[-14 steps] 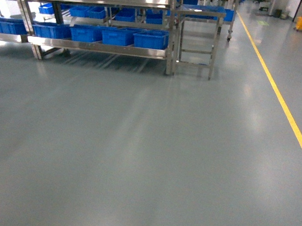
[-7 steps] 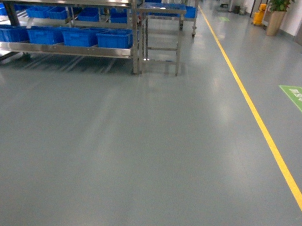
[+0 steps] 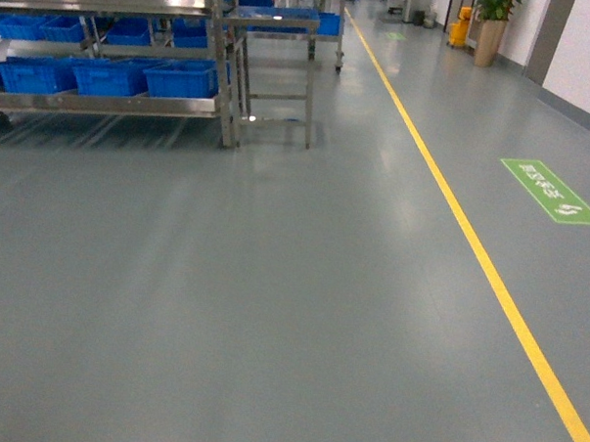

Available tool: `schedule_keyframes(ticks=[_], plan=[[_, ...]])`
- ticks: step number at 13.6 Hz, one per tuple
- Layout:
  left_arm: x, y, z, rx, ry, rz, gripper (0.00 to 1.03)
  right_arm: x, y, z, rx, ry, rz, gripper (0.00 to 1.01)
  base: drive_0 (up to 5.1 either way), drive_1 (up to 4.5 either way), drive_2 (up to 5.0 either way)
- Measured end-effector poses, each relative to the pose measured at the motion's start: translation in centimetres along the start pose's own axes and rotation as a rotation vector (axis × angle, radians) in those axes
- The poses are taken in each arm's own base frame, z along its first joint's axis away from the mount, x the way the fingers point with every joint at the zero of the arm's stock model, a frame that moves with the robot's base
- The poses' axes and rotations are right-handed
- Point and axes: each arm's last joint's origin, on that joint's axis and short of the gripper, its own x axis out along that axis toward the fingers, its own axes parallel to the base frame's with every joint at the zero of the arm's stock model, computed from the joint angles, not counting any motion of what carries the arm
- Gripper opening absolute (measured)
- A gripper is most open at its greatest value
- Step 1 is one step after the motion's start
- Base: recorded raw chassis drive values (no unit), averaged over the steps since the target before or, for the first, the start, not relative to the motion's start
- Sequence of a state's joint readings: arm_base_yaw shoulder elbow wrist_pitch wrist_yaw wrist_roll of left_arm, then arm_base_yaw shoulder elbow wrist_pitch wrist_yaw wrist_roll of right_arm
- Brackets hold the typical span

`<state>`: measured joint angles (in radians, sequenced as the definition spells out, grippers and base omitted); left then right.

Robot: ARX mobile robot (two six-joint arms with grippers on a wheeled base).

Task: Pick blue part to blue bin on bottom shelf

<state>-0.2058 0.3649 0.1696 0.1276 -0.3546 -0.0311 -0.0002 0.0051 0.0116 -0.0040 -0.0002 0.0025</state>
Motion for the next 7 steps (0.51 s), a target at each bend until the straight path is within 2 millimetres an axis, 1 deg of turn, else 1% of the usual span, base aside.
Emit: schedule_keyframes(ticks=[7], plan=[[0.0,0.0,-0.01,0.0,0.0,0.0,0.44,0.0,0.0,0.0,0.0,0.0,0.0,0.98,0.0,0.0,0.0]])
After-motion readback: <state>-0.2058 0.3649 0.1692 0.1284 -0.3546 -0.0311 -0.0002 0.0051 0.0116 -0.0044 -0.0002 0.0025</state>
